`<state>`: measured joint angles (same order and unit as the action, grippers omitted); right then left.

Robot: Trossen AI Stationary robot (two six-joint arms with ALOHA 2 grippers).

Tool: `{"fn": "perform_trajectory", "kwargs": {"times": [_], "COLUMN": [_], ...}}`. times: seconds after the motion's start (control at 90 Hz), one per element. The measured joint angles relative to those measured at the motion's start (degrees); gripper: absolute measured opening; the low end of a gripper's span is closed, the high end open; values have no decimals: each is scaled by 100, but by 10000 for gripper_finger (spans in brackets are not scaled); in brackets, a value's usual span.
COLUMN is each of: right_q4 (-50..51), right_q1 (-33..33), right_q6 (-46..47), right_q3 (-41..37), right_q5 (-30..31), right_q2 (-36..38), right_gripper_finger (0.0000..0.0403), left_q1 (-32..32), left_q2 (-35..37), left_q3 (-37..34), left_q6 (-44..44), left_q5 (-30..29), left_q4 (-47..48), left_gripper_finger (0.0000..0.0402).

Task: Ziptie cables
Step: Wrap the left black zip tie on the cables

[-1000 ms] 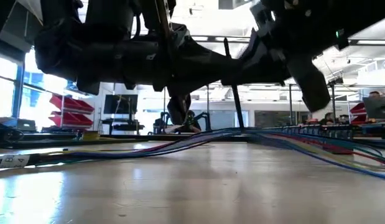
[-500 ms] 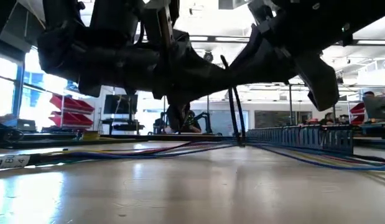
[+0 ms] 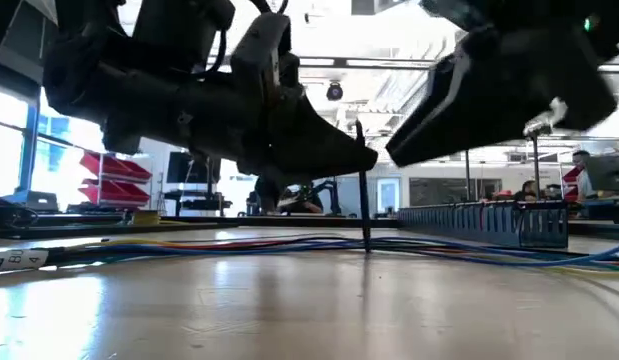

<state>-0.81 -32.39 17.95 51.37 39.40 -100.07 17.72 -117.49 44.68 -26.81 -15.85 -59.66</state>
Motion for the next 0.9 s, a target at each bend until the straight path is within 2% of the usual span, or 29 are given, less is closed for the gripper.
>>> {"fn": "perform_trajectory", "kwargs": {"times": [0.133,0.222,0.433,0.633,0.9], "right_q4": [-160,-199,-224,-170,-135], "right_q1": [-4,10,1,38,270], "right_q6": [1715,2348,2339,2699,2886], "right_q3": [2,2,4,4,4], "right_q5": [-82,-201,-615,-229,-517], "right_q2": [35,35,28,26,-112], "right_gripper_finger": [173,172,180,190,185], "left_q1": [140,196,200,200,200], "left_q2": [-107,-213,-410,-430,-430], "left_q3": [175,305,502,532,532], "left_q6": [370,545,608,609,608], "left_q5": [-335,-461,-896,-1041,-1092], "left_q4": [29,37,235,361,342], "left_gripper_finger": [0,0,0,0,0]}}
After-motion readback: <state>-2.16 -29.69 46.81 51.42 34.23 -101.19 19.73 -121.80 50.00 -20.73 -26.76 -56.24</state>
